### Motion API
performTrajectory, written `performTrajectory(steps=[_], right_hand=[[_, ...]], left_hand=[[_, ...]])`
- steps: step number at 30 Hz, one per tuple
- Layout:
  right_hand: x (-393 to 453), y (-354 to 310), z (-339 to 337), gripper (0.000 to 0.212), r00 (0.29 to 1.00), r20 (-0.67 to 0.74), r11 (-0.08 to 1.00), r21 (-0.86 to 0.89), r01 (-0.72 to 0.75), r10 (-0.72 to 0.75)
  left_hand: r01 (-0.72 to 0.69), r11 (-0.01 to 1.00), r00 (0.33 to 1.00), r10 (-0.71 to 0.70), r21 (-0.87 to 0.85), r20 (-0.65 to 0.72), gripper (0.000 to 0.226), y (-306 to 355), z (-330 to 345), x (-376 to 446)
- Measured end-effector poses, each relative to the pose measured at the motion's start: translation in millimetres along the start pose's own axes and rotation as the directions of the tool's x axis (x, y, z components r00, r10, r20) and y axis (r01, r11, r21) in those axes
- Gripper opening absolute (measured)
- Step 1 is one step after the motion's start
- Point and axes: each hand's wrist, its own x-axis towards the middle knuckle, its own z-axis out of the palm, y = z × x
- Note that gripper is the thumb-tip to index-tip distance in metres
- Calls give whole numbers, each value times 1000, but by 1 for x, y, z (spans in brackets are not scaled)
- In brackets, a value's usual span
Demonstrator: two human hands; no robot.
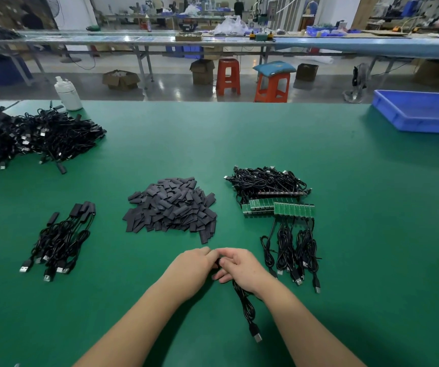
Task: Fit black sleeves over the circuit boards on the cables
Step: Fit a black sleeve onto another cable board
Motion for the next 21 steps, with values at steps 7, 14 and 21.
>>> performTrajectory(steps=[7, 14, 21], right_hand=[[-3, -5, -1, 39, 988, -151, 940, 340, 29, 24], [-6, -15, -8, 28, 957, -274, 350, 909, 227, 91], [-4, -20, -7, 29, 953, -284, 219, 941, 257, 101]], left_hand=[[150, 817, 900, -345, -557, -264, 48, 13, 1, -3], [215, 453, 945, -318, -865, 68, 20, 47, 1, -10], [229, 138, 905, -395, -964, 158, 21, 51, -3, -9]])
